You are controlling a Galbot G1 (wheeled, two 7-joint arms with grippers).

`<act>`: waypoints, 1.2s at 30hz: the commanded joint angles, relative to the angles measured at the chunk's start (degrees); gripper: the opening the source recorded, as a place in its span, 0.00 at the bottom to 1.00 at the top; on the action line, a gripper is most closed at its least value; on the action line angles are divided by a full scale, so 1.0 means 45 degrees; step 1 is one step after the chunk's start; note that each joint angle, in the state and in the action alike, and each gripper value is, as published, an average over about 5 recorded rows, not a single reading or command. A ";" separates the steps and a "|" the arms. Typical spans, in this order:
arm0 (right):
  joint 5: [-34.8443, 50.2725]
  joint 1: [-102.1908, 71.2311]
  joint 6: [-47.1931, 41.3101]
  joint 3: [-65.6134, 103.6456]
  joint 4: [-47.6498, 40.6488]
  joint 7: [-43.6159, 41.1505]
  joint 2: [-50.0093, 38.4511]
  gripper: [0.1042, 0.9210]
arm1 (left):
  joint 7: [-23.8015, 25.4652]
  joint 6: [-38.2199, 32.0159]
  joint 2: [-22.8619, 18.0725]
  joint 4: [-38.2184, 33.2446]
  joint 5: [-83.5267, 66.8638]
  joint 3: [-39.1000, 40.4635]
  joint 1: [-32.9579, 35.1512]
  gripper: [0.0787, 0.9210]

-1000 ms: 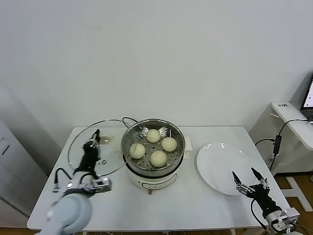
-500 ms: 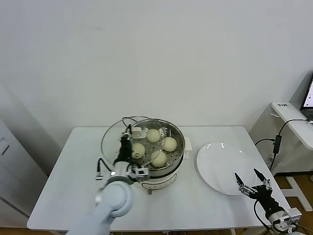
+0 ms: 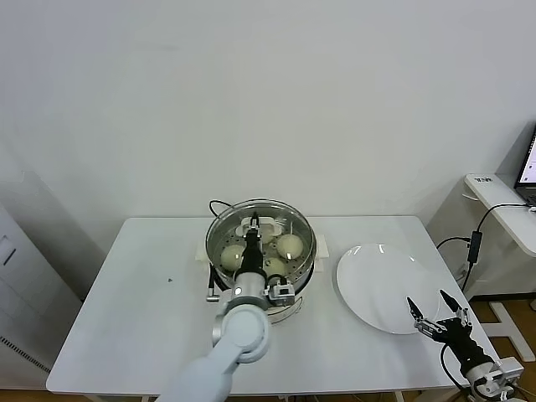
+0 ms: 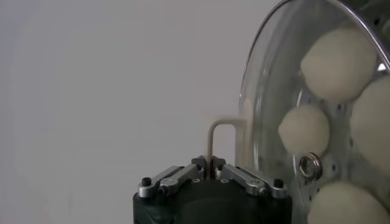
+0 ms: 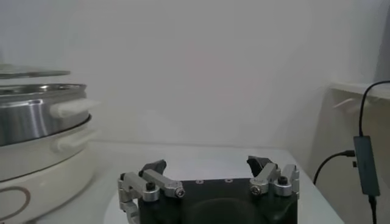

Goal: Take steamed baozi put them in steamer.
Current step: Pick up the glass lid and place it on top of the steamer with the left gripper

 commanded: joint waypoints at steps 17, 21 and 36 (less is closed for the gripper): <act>-0.0034 0.0147 0.0127 -0.0112 -0.0270 -0.0149 0.0055 0.88 | -0.0001 -0.0045 -0.0471 0.0884 0.0940 -0.0083 0.0228 0.04; -0.0037 0.0123 0.0129 -0.0110 -0.0200 -0.0156 0.0082 0.88 | -0.0150 -0.0049 -0.0539 0.0931 0.0671 -0.0043 0.0183 0.04; 0.0034 0.0221 0.0207 -0.0201 -0.0221 -0.0220 -0.0049 0.88 | -0.1612 0.0042 0.0121 -0.0455 -0.2434 -0.0051 0.0748 0.27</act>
